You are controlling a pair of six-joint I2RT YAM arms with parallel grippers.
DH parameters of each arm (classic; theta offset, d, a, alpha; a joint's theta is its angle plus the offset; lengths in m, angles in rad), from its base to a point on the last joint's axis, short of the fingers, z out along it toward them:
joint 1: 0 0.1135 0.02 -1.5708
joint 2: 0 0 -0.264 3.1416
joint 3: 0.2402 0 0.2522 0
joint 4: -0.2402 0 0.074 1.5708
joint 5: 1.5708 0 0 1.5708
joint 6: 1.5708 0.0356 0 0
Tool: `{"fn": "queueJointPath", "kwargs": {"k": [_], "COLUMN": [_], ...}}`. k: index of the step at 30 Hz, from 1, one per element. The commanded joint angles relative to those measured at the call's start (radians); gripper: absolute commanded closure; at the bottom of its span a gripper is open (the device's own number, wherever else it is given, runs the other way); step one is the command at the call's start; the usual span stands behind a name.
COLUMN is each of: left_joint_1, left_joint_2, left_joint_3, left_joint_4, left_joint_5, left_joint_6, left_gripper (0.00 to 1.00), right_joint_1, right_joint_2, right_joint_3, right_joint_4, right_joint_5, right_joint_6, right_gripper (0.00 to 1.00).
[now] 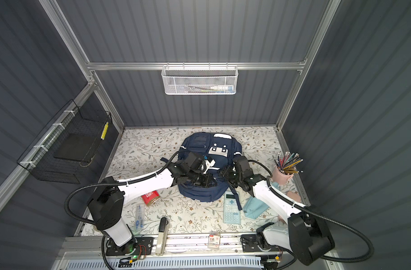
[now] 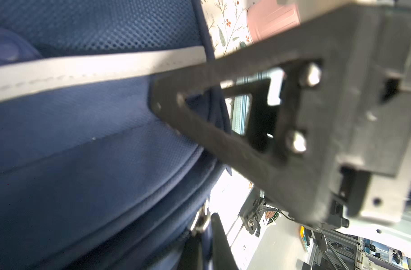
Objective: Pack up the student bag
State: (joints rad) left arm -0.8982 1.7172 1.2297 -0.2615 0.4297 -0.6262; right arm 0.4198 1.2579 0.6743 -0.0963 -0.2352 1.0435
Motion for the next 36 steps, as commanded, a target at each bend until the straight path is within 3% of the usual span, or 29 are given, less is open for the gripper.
{"fn": "queueJointPath", "kwargs": {"k": [1,4,6,12,16,23,27,31,36], "left_joint_1": [-0.005,-0.003,0.013,0.12,0.166,0.366,0.36,0.231,0.129], "left_joint_2": [-0.014,-0.046,-0.062,-0.111,-0.135,-0.186,-0.217,-0.241,-0.26], "left_joint_3": [0.03,0.022,0.014,-0.08,-0.124,-0.163,-0.155,-0.131,-0.126], "left_joint_4": [0.037,-0.038,-0.098,-0.167,-0.222,-0.298,-0.315,-0.342,-0.3], "left_joint_5": [-0.004,-0.067,-0.09,0.038,0.064,0.016,0.072,0.037,0.089], "left_joint_6": [-0.002,0.047,0.076,0.135,0.187,0.296,0.3,0.29,0.247], "left_gripper": [1.0,1.0,1.0,1.0,1.0,1.0,1.0,1.0,1.0], "right_joint_1": [0.003,0.001,-0.007,-0.106,-0.143,-0.211,-0.244,-0.254,-0.26], "right_joint_2": [0.05,0.051,0.047,0.022,0.026,0.042,0.089,0.186,0.313], "right_joint_3": [0.005,0.002,0.004,-0.016,0.042,0.139,0.173,0.235,0.348], "right_joint_4": [0.081,0.089,0.06,0.033,-0.052,-0.187,-0.202,-0.206,-0.218], "right_joint_5": [0.026,0.043,0.055,0.005,0.021,0.047,0.064,0.071,0.072], "right_joint_6": [0.027,0.006,-0.022,-0.092,-0.18,-0.322,-0.37,-0.402,-0.437], "right_gripper": [0.43,0.81,0.99,1.0,1.0,1.0,1.0,1.0,0.97]}}
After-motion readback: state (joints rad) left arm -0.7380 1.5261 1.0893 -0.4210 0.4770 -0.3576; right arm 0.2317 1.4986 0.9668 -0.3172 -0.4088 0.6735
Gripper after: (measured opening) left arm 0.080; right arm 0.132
